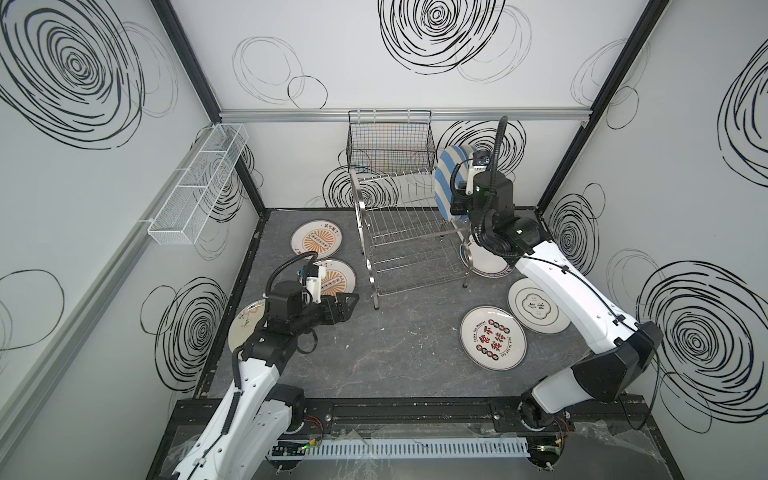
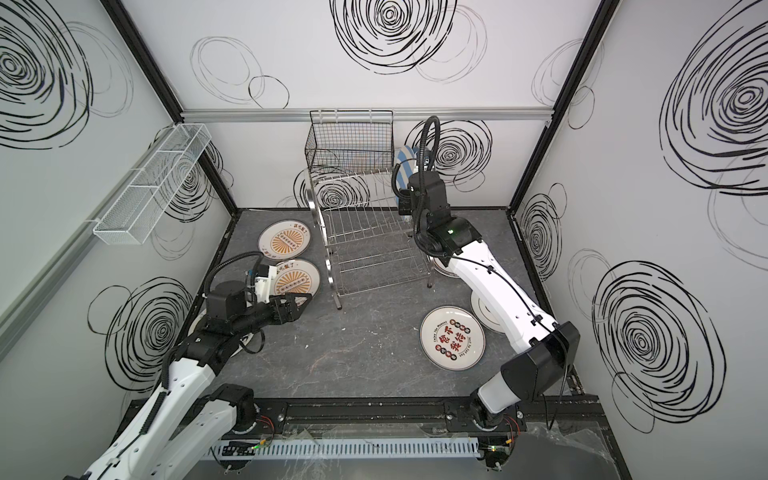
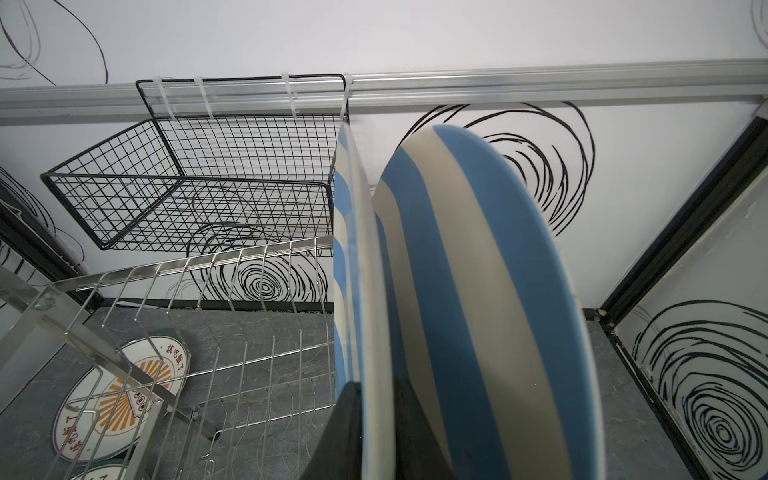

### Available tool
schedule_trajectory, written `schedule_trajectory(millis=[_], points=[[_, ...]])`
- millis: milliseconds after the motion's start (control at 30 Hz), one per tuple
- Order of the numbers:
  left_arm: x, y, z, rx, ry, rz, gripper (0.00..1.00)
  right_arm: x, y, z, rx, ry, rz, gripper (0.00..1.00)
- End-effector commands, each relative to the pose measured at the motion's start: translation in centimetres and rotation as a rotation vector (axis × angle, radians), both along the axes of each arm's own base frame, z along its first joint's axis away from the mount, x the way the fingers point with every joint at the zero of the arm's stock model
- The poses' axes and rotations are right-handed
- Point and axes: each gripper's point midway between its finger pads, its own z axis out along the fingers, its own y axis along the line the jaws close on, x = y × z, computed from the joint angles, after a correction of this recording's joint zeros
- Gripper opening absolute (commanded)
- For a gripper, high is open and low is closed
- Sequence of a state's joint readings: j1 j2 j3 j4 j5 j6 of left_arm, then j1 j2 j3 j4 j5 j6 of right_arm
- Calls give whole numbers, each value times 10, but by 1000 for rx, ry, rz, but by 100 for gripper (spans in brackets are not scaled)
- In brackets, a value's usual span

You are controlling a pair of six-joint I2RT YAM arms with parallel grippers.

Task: Load the plates into the dish rack
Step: 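Open the right gripper and draw it back from the rack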

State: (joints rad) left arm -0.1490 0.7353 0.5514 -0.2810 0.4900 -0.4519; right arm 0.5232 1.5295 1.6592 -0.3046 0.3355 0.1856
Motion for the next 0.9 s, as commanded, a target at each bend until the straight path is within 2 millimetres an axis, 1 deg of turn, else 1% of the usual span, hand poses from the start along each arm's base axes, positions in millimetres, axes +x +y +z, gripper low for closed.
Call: schedule_trajectory(millis=[0,133,433,500,667,867], points=[[5,0,8,1,-54,-9,96,2,1,17,22,-35,2,24],[5,1,9,1,-56,-7,96,0,1,25,25,-40,11,29],[8,6,5,22,-42,26,96,-15,4,51,27,-29,55,56],[8,7,4,27,-38,32,96,-20,6,56,37,-29,75,61],[8,9,4,33,-42,43,96,-35,0,68,43,-35,88,68],[11,16,2,59,-33,84,96,-65,-9,92,79,-56,130,75]])
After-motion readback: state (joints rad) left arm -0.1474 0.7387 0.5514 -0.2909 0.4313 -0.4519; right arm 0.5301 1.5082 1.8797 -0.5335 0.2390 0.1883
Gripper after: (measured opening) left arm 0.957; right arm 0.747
